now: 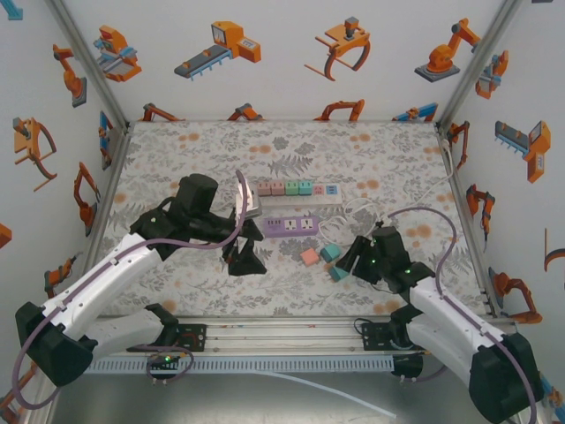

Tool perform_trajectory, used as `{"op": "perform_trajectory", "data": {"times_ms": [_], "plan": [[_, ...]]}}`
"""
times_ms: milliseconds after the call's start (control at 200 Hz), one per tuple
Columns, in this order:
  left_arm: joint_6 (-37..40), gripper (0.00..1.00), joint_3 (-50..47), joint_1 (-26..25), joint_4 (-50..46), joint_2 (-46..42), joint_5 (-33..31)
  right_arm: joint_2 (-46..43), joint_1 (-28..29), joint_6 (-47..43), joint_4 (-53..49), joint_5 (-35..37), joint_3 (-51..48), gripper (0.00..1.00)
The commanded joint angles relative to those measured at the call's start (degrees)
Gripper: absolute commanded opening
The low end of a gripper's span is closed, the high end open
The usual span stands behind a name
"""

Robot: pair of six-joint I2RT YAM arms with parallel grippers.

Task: Pull the plug off the socket

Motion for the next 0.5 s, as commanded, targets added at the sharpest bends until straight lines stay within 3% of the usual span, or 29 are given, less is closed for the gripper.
{"op": "perform_trajectory", "data": {"times_ms": [0, 115, 200, 380, 496], "plan": [[0.48, 0.97, -0.23, -0.25, 0.97, -1.37, -3.32, -3.35, 0.19, -2.58, -4.92, 5.24, 5.77, 0.58], [-2.88, 0.97, -2.56, -0.24, 6.24, -4.21, -8.48, -5.29, 0.18, -7.22, -3.66, 8.36, 10.93, 0.57], [-6.73, 0.97, -6.58, -0.29, 14.31, -7.15, -17.36, -5.27, 0.18, -13.74, 3.25, 10.23, 13.54, 0.56], [-9.69, 0.97, -10.24, -0.14, 23.9, -9.45, -34.85, -0.73, 0.22, -36.67, 19.27, 14.26, 17.94, 0.58], [-14.12, 0.97, -9.92, 0.27, 26.71, -7.81, -44.75, 4.47, 0.18, -55.14, 31.03, 10.98, 18.23, 0.62]]}}
